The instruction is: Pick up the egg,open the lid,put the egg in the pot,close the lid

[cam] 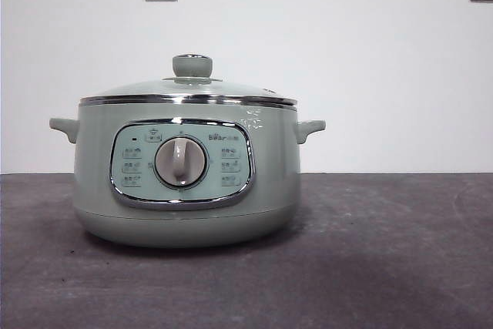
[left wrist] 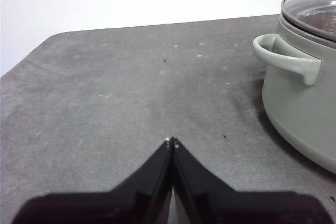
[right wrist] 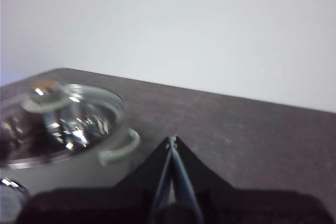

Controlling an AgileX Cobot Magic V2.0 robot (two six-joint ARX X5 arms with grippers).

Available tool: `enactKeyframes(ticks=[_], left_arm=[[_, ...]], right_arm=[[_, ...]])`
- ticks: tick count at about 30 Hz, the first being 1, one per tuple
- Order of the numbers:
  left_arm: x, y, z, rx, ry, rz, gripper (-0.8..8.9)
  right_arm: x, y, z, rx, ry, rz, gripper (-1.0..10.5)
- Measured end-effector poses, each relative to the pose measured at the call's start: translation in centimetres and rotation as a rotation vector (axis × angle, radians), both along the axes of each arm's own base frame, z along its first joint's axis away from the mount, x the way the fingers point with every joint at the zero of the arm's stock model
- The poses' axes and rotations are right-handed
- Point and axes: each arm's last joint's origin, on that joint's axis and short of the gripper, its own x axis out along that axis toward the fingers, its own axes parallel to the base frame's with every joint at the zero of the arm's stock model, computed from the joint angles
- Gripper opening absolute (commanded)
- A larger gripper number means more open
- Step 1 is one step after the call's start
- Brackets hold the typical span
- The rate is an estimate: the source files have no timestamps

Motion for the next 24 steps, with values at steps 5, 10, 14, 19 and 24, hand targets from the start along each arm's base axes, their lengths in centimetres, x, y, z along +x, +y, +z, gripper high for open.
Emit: enactKeyframes(ticks=[5,10,14,19,24], left_arm=[[0.0,0.0,0.0,0.000,0.000,0.000,-0.03],[0.0,0.0,0.0,0.000,0.000,0.000,-0.03],[0.0,0.0,0.0,0.000,0.000,0.000,-0.03],[0.0,0.0,0.0,0.000,0.000,0.000,-0.03],[0.0,0.0,0.0,0.000,0.000,0.000,-0.03]], right_arm=[[0.0,-0.2,-3.8,0.007,0.013,-0.072,0.0],[0.2,-0.3,-7.2,0.007,0.071,-0.128,0.0],[0.2,-0.3,-8.7,0.014,0.085,-0.129,0.0],[0.2,-0.3,-10.4,0.036,0.132,-0.132,0.0],[0.1,-0.4,-10.6,0.035,0.156,-0.136,0.0]])
